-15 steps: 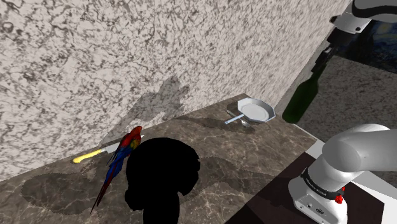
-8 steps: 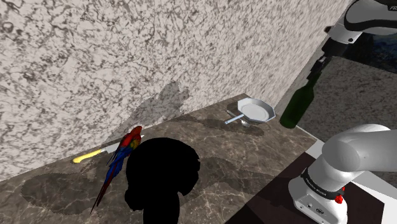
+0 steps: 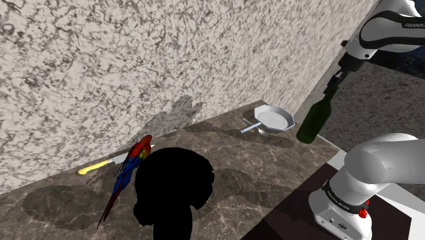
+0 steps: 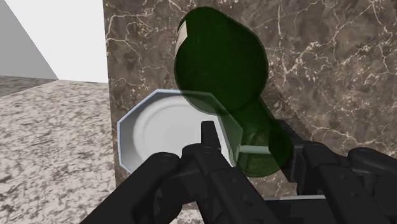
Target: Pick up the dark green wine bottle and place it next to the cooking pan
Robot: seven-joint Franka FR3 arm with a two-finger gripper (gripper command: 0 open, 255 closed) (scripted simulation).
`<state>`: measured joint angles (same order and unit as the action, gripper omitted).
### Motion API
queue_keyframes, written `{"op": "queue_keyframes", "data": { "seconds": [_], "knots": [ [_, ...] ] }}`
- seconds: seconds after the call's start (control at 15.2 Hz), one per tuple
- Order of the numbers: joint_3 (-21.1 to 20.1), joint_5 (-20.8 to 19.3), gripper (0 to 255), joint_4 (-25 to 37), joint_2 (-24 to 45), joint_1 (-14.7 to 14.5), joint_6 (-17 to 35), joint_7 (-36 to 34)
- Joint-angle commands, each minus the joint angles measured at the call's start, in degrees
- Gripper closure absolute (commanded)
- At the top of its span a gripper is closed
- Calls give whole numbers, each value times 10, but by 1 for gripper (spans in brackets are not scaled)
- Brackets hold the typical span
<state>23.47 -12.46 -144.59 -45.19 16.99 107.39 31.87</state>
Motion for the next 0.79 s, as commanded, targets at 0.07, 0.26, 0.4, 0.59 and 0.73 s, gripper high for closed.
{"op": "queue_keyframes", "data": {
  "seconds": [0.07, 0.26, 0.4, 0.59, 0.73],
  "knots": [
    [6, -5, 255, -21, 1, 3, 22, 1],
    [12, -10, 255, -42, 3, 5, 46, 2],
    [16, -13, 255, -56, 6, 6, 62, 3],
    [18, -15, 255, -62, 7, 7, 70, 3],
    [19, -15, 255, -62, 7, 7, 70, 3]
  ]
}}
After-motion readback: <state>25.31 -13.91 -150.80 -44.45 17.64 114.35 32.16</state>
